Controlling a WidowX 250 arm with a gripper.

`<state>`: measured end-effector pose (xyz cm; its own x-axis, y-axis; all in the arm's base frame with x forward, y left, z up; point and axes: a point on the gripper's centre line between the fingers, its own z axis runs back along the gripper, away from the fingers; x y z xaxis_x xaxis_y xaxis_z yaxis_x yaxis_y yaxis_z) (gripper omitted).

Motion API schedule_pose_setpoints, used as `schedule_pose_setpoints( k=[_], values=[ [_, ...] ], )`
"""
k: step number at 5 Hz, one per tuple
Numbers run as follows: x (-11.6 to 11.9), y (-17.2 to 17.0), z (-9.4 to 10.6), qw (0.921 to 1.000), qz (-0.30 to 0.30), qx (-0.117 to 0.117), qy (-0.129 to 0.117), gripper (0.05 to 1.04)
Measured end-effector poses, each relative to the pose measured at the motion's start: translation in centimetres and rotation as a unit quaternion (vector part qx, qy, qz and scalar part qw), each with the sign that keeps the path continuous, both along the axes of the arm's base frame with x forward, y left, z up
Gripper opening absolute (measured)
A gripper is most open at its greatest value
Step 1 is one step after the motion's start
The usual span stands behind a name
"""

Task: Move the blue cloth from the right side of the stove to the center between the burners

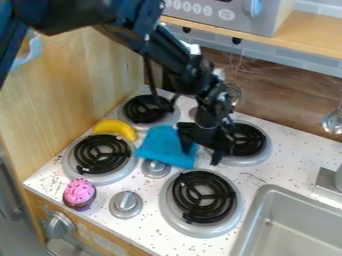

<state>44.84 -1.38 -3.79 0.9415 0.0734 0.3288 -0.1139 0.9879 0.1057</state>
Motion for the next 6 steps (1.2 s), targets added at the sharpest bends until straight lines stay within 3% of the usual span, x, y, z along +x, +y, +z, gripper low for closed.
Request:
schedule_pose_setpoints(
  k=[2, 3, 4, 5, 6],
  values=[
    [-0.3, -4.8, 0.1, 0.9984, -0.056, 0.004, -0.002, 1.000],
    [-1.2, -3.9, -0.1, 0.9980, -0.052, 0.034, 0.003, 1.000],
    [-1.4, -0.8, 2.9, 0.9982, -0.015, 0.048, -0.035, 1.000],
    [-1.7, 4.3, 3.2, 0.9971, 0.034, 0.057, -0.036, 1.000],
    [-1.9, 5.1, 3.2, 0.9967, 0.038, 0.066, -0.029, 1.000]
  ],
)
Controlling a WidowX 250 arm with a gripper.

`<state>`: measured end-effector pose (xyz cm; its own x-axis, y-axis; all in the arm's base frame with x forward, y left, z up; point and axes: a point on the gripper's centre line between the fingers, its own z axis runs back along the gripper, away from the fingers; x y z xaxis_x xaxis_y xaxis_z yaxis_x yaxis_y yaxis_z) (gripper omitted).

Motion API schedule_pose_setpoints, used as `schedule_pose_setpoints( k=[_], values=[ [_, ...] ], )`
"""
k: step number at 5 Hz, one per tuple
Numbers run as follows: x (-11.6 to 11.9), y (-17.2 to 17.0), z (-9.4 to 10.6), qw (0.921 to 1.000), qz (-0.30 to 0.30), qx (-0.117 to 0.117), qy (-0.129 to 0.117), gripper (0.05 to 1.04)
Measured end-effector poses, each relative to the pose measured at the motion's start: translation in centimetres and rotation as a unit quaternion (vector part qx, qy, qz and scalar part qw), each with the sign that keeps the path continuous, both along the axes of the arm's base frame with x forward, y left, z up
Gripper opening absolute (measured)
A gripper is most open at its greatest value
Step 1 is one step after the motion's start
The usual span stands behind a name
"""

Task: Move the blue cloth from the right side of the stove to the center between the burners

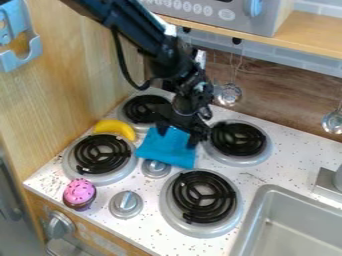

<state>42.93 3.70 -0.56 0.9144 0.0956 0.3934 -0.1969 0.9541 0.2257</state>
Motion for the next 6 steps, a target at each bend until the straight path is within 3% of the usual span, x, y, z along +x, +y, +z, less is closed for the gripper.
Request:
schedule_pose_setpoints(
  k=[1, 3, 6],
  values=[
    [-0.1, 1.1, 0.0, 1.0000, 0.005, 0.002, 0.002, 1.000],
    [-0.3, 2.0, -2.4, 0.9992, -0.004, 0.001, 0.039, 1.000],
    [0.0, 0.4, -4.0, 0.9967, -0.017, -0.040, 0.068, 1.000]
  ],
)
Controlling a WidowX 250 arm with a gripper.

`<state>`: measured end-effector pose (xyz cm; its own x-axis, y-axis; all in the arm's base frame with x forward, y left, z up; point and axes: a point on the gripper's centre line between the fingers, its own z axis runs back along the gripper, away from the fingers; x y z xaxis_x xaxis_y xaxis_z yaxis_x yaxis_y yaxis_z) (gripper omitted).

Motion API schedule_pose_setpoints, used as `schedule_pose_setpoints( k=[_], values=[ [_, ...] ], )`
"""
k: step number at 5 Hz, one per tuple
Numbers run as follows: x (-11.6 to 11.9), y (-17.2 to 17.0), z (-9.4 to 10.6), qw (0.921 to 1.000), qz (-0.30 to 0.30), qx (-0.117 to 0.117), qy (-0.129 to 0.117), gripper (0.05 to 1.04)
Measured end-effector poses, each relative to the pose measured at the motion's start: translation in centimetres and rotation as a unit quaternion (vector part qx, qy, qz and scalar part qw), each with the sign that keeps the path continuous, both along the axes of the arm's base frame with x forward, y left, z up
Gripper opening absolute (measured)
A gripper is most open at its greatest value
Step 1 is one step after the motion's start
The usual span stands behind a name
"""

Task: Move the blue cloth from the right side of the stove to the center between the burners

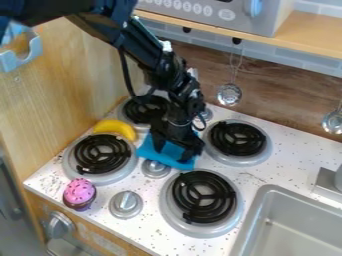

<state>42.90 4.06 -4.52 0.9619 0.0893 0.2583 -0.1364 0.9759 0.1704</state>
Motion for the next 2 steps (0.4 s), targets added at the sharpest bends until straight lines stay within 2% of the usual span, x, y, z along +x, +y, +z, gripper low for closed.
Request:
schedule_pose_setpoints(
  k=[1, 2],
  values=[
    [0.2, -2.1, 0.0, 0.9997, -0.022, -0.008, -0.001, 1.000],
    [1.0, -5.6, 0.5, 0.9985, -0.038, -0.038, -0.011, 1.000]
  ],
)
